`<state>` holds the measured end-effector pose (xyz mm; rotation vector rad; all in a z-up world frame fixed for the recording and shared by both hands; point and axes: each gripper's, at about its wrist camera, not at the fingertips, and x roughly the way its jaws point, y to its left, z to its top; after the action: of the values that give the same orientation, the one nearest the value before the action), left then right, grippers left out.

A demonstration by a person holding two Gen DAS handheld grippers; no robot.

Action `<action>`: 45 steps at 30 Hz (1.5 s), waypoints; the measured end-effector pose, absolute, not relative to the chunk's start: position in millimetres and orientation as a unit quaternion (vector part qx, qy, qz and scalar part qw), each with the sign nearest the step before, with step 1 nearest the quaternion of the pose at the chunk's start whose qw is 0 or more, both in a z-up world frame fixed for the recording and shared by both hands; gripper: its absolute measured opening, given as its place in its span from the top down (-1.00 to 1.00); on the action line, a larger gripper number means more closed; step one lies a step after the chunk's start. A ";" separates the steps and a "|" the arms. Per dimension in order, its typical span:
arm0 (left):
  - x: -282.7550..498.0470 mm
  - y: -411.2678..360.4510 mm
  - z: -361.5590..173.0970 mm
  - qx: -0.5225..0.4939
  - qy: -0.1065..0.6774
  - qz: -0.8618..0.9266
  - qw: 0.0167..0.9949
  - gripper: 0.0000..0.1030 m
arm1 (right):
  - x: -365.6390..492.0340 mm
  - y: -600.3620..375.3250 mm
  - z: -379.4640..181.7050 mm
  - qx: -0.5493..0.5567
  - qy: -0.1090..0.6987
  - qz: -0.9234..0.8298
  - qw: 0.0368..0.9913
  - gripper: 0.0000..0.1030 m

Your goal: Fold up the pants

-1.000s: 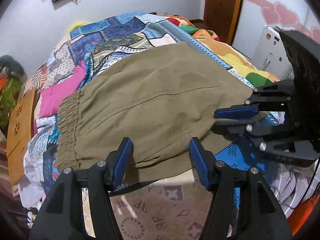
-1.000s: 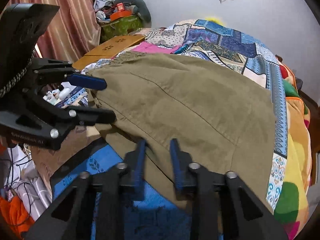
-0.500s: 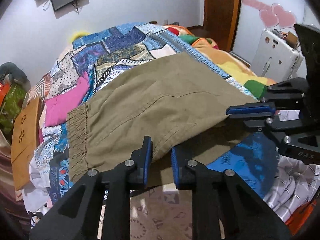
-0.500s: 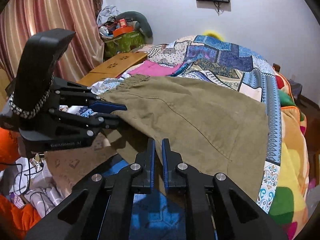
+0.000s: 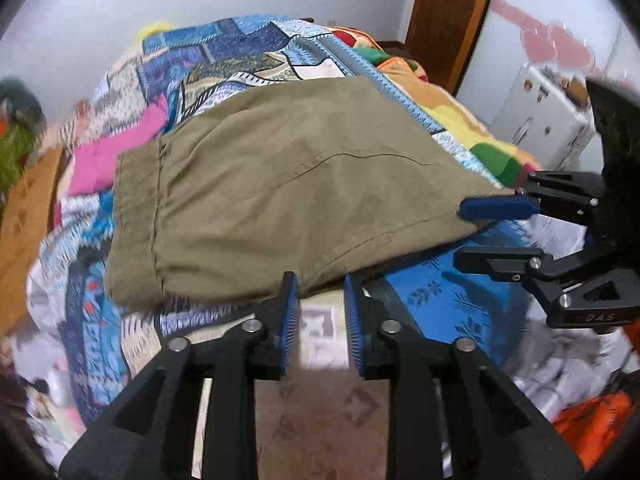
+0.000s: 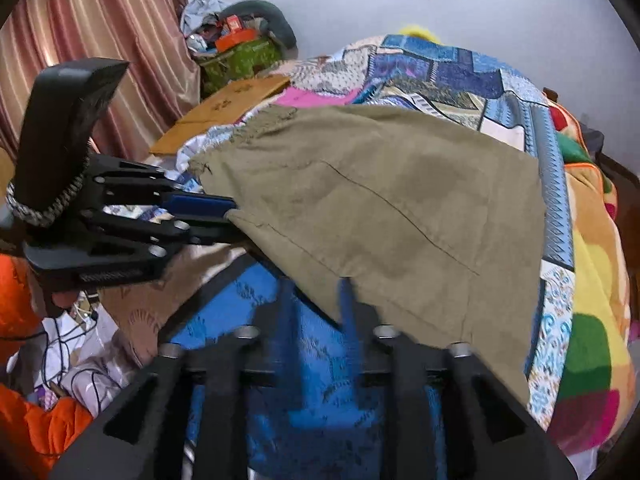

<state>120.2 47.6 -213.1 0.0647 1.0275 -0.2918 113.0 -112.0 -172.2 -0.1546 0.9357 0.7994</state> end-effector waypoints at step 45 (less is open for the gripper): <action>178.4 160.6 -189.5 -0.041 0.457 0.034 0.888 -0.27 | 141.1 -231.1 -186.1 0.016 0.460 0.223 0.859 0.08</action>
<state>178.4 160.6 -189.5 -0.0858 0.9494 0.0714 141.1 -231.1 -186.1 0.0344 0.9655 0.4679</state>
